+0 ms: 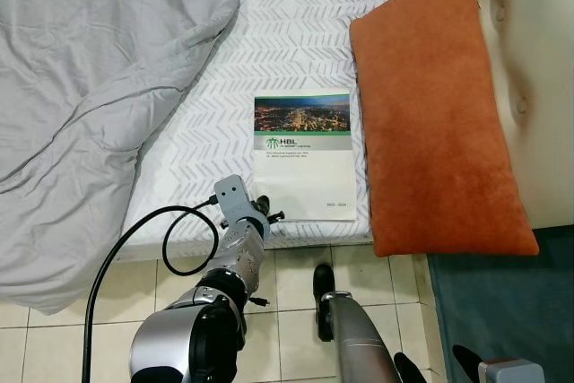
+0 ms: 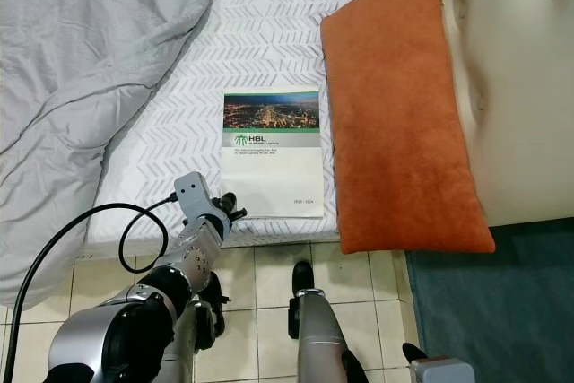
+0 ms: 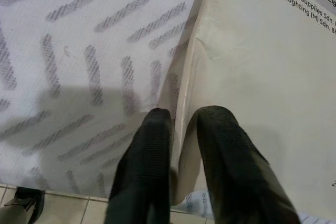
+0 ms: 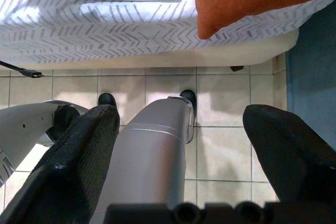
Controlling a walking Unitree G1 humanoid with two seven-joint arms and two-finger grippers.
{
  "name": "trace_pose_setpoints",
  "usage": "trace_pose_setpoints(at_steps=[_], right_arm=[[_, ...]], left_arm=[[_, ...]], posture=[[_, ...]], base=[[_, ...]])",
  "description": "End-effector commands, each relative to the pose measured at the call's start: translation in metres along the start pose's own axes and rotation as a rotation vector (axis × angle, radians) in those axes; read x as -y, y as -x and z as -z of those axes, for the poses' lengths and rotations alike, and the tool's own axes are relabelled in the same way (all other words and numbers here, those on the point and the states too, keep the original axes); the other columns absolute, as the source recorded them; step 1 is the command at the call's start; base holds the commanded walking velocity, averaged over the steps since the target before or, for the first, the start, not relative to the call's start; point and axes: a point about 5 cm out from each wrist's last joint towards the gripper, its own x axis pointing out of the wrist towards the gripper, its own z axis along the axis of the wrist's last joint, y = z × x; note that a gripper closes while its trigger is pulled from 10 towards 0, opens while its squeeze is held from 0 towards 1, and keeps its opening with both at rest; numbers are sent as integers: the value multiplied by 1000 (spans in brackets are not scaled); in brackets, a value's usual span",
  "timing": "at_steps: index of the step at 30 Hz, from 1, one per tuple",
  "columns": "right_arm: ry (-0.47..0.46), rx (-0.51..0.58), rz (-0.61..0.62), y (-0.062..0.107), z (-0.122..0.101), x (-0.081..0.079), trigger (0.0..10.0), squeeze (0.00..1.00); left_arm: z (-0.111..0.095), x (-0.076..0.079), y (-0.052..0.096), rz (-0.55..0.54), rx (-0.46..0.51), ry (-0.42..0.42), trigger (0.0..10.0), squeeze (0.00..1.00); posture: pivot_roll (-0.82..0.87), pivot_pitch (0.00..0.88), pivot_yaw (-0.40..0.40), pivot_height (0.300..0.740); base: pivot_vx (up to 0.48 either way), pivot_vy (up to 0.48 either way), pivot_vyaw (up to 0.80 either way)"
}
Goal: Clean up the room
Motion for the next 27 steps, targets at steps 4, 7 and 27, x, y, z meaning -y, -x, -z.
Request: trace_pose_setpoints(at_steps=[4, 7, 27], right_arm=[[1, -63, 12, 0, 11, 3, 10000, 0], [2, -59, 11, -4, 12, 4, 10000, 0], [-30, 193, 91, -92, -13, 29, 10000, 0]], left_arm=[[21, 4, 4, 10, -62, -23, 10000, 1000], [24, 4, 5, 18, -67, -40, 10000, 1000], [-8, -55, 31, 276, 253, -649, 10000, 1000]], posture=[[-402, 574, -57, 740], [-382, 558, -43, 740], [-78, 199, 58, 740]], base=[[0, 0, 0], [0, 0, 0], [0, 0, 0]])
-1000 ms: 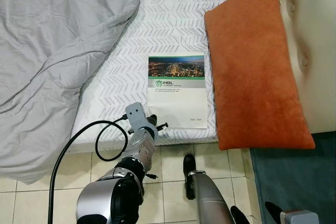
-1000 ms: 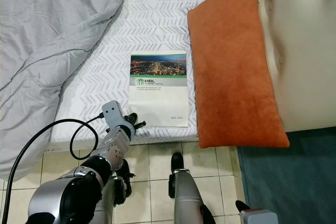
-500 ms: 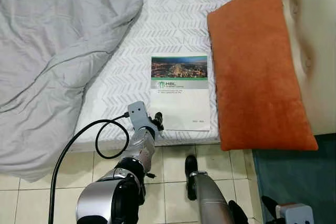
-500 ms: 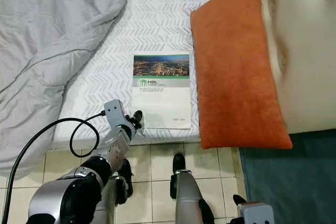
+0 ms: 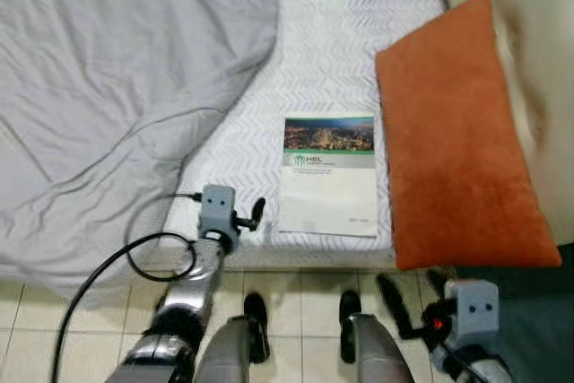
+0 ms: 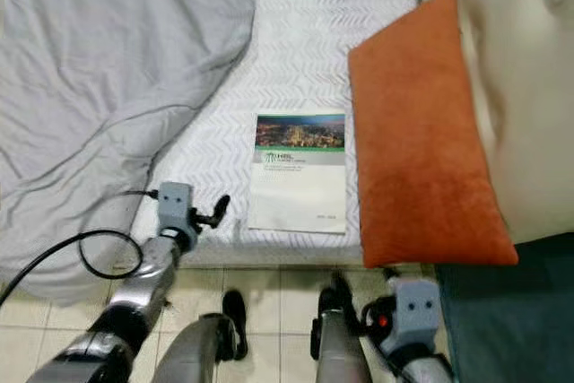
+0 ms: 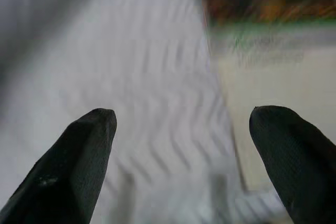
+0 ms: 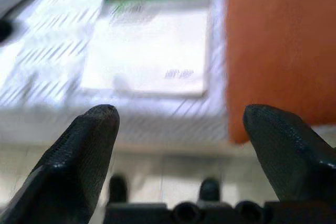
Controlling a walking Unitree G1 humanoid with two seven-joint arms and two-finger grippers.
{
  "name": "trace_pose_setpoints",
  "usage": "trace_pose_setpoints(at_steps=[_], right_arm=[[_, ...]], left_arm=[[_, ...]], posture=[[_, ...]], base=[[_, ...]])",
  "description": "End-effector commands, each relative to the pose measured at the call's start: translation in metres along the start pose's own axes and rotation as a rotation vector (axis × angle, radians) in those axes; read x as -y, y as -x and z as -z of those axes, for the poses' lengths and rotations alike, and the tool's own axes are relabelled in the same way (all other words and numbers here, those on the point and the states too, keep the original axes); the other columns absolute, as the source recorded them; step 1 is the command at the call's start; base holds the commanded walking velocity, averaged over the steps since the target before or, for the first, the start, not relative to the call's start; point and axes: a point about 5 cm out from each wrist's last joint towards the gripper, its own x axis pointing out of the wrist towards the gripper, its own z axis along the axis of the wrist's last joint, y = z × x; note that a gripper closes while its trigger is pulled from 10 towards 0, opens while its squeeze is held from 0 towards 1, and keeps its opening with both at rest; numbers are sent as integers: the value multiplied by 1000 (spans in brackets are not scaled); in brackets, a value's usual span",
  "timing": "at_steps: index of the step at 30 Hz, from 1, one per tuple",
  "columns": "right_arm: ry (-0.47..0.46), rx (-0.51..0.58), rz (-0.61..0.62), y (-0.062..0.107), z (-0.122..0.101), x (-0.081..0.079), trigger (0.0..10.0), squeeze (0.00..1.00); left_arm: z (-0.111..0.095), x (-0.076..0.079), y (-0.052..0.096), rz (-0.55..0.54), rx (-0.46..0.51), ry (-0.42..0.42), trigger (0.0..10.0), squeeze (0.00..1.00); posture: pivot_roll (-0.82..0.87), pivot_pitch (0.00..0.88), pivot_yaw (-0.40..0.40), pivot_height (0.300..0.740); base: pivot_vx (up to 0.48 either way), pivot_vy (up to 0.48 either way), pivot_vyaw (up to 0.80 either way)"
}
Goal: Clean up the room
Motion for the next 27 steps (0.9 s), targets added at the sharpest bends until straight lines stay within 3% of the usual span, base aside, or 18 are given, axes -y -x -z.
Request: trace_pose_setpoints(at_steps=[1, 3, 5, 7, 9, 10, 11, 12, 15, 18, 21, 27], right_arm=[[-8, -25, 54, 3, 9, 9, 10000, 0], [-3, 12, 86, -4, 7, 15, 10000, 0], [-3, 31, 105, -8, 7, 18, 10000, 0], [-13, 68, 149, -19, 7, 24, 10000, 0], [-13, 77, 160, -22, 8, 25, 10000, 0], [-14, 95, 167, -27, 6, 26, 10000, 0], [-14, 108, 171, -29, 4, 26, 10000, 0], [-16, 117, 171, -35, 2, 25, 10000, 0], [-14, 115, 140, -51, 0, 21, 10000, 0], [-2, 116, 127, -61, -1, 21, 10000, 0], [15, 103, 111, -65, 0, 23, 10000, 0], [64, 81, 97, -69, 7, 26, 10000, 0]], left_arm=[[5, 4, 7, 51, -6, -46, 10000, 1000], [-2, 3, 20, 100, 59, -124, 10000, 1000], [-6, 4, 27, 122, 90, -148, 10000, 1000], [-10, 8, 45, 144, 132, -144, 10000, 1000], [-11, 11, 50, 141, 142, -115, 10000, 1000], [-11, 14, 57, 123, 146, -52, 10000, 337], [-11, 15, 63, 111, 149, -6, 10000, 337], [-6, 15, 62, 76, 125, 62, 10000, 0], [4, 16, 51, 26, 62, 144, 10000, 0], [12, 12, 47, 13, 8, 96, 10000, 0], [21, 0, 55, -28, -46, 100, 10000, 0], [20, -1, 62, -57, -64, 141, 10000, 0]], posture=[[-78, 199, 58, 740], [-37, 117, 56, 740], [-23, 90, 56, 740], [-5, 40, 56, 740], [0, 11, 55, 740], [5, 0, 49, 740], [5, 0, 49, 740], [9, 0, 46, 740], [5, 0, 34, 740], [1, 0, 28, 740], [4, 0, 23, 740], [28, 0, 10, 740]], base=[[0, 0, 0], [0, 0, 0], [0, 0, 0], [0, 0, 0], [0, 0, 0], [0, 0, 0], [0, 0, 0], [0, 0, 0], [0, 417, -408], [0, 461, -800], [0, 452, -800], [0, 450, -267]])
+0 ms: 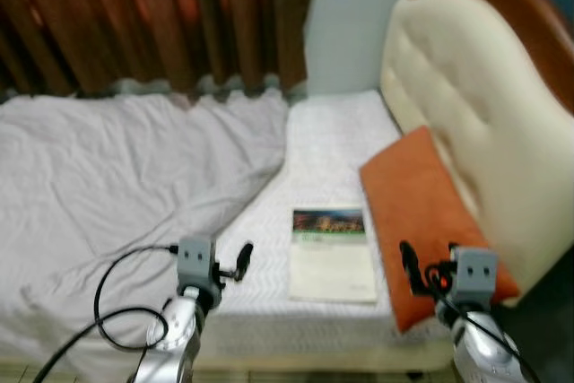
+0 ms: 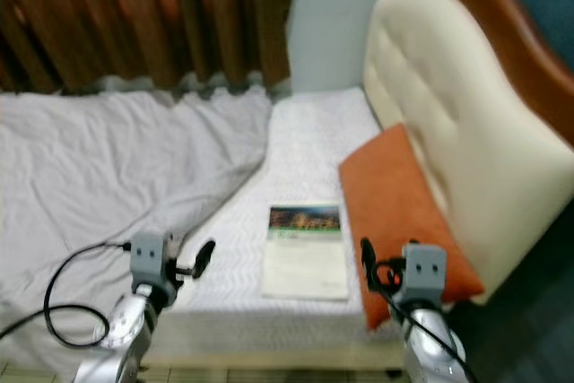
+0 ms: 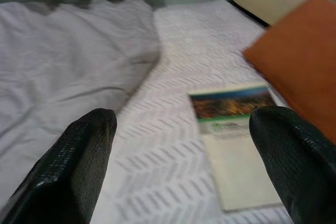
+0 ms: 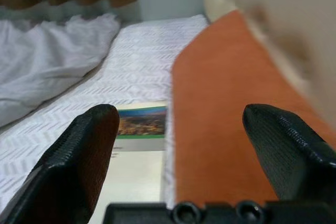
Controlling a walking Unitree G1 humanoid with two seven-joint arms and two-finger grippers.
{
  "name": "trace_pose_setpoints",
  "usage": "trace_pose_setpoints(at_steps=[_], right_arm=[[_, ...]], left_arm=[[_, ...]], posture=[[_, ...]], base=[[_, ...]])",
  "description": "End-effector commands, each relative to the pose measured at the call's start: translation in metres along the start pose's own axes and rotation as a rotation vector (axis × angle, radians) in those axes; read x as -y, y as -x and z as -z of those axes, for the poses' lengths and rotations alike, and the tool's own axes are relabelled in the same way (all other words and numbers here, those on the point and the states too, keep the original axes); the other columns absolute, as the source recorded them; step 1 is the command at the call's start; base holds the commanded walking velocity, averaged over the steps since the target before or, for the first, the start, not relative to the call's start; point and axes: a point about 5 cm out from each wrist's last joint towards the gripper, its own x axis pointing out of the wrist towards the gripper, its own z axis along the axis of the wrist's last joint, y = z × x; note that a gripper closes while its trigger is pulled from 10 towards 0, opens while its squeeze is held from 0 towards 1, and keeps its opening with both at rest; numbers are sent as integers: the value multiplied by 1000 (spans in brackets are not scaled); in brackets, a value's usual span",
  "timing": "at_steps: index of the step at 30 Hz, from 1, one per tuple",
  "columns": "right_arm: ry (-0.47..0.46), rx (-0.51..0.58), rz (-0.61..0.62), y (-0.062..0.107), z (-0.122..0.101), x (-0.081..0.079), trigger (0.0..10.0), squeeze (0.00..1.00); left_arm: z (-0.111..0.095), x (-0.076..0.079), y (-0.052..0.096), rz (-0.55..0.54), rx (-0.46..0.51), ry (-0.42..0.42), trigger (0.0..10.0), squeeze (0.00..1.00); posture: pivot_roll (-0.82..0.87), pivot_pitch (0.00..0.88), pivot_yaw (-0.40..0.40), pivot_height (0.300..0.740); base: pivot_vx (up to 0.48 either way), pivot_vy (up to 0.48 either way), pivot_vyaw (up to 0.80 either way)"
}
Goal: Clean up the room
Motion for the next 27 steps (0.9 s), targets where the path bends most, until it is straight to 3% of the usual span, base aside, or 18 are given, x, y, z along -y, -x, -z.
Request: trace_pose_setpoints(at_steps=[1, 13, 27], right_arm=[[-11, 13, -34, -5, -2, -9, 10000, 0], [-32, 15, -81, -8, 1, -16, 10000, 0], [-26, -18, -142, -3, 5, -16, 10000, 0]], left_arm=[[-10, -3, -3, -18, 29, 6, 10000, 0], [-9, -5, 1, -32, 7, -3, 10000, 0], [-2, -5, 8, -110, -13, 83, 10000, 0]], posture=[[31, 0, 5, 740], [43, 18, -2, 740], [40, 59, -48, 740]], base=[[0, 450, 0], [0, 451, 138], [0, 457, 0]])
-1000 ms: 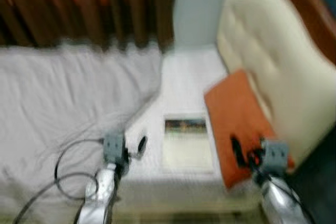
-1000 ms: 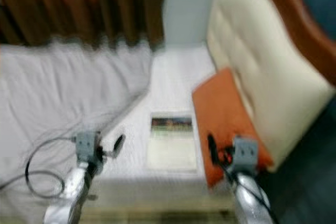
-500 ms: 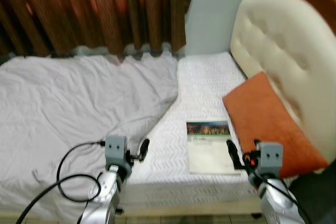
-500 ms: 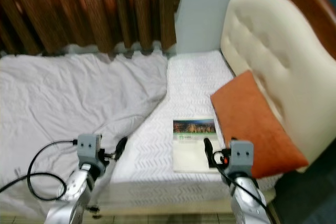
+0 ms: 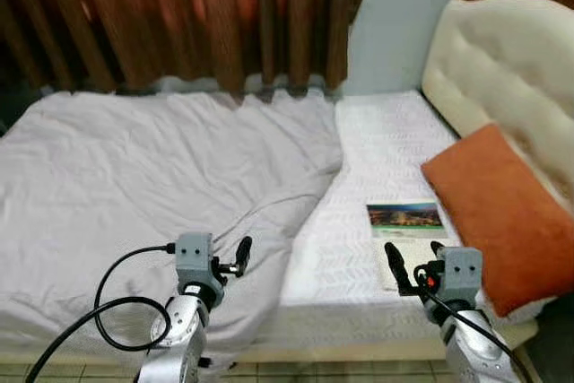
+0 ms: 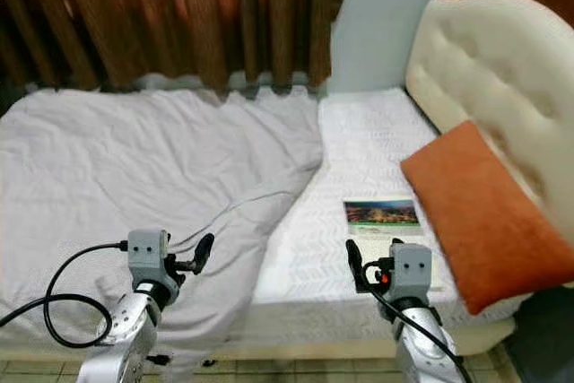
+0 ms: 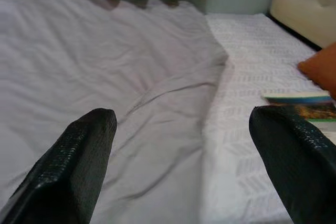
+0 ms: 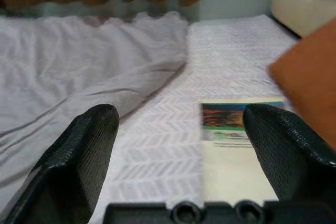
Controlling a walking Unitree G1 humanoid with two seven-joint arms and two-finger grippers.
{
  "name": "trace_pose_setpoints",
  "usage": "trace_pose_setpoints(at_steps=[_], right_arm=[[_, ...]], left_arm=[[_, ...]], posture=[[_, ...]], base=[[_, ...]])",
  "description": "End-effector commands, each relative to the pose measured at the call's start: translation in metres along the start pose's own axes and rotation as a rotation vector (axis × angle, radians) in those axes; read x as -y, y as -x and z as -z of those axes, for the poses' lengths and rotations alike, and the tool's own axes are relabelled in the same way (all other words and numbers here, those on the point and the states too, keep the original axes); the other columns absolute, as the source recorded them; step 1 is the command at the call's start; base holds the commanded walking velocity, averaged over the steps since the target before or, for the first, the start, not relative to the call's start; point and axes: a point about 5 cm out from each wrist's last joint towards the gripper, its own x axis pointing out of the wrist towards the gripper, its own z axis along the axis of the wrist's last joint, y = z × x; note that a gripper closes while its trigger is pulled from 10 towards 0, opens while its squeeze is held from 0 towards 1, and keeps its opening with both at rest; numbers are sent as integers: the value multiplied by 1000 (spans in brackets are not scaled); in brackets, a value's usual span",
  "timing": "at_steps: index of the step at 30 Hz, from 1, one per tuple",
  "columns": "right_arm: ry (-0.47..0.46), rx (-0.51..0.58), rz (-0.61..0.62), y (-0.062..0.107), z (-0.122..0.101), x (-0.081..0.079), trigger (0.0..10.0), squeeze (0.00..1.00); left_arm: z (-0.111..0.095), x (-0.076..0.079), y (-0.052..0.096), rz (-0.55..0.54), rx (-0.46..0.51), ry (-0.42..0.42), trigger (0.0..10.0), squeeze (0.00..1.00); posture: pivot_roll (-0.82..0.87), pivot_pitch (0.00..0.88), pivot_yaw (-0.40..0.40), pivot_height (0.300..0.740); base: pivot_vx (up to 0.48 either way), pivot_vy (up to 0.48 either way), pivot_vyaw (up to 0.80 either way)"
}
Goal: Clean up the room
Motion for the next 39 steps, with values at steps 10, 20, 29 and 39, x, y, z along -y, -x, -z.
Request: trace_pose_setpoints(at_steps=[10, 20, 29, 39], right_arm=[[6, -7, -77, -4, -4, -7, 10000, 0], [16, -32, -95, -9, -1, -10, 10000, 0], [19, -32, -93, -11, -1, -11, 10000, 0], [21, -59, -84, -9, 5, -10, 10000, 0]], left_arm=[[7, -12, 6, -103, -42, 26, 10000, 0], [-5, -21, -7, -131, -31, -82, 10000, 0], [-7, -18, -14, -100, -44, -112, 10000, 0], [-5, -17, -18, -80, -69, -126, 10000, 0]], posture=[[53, 69, -63, 740], [46, 64, -45, 740], [39, 58, -28, 740], [35, 59, -21, 740]], base=[[0, 458, 0], [0, 267, -400], [225, 412, -89], [252, 409, -800]])
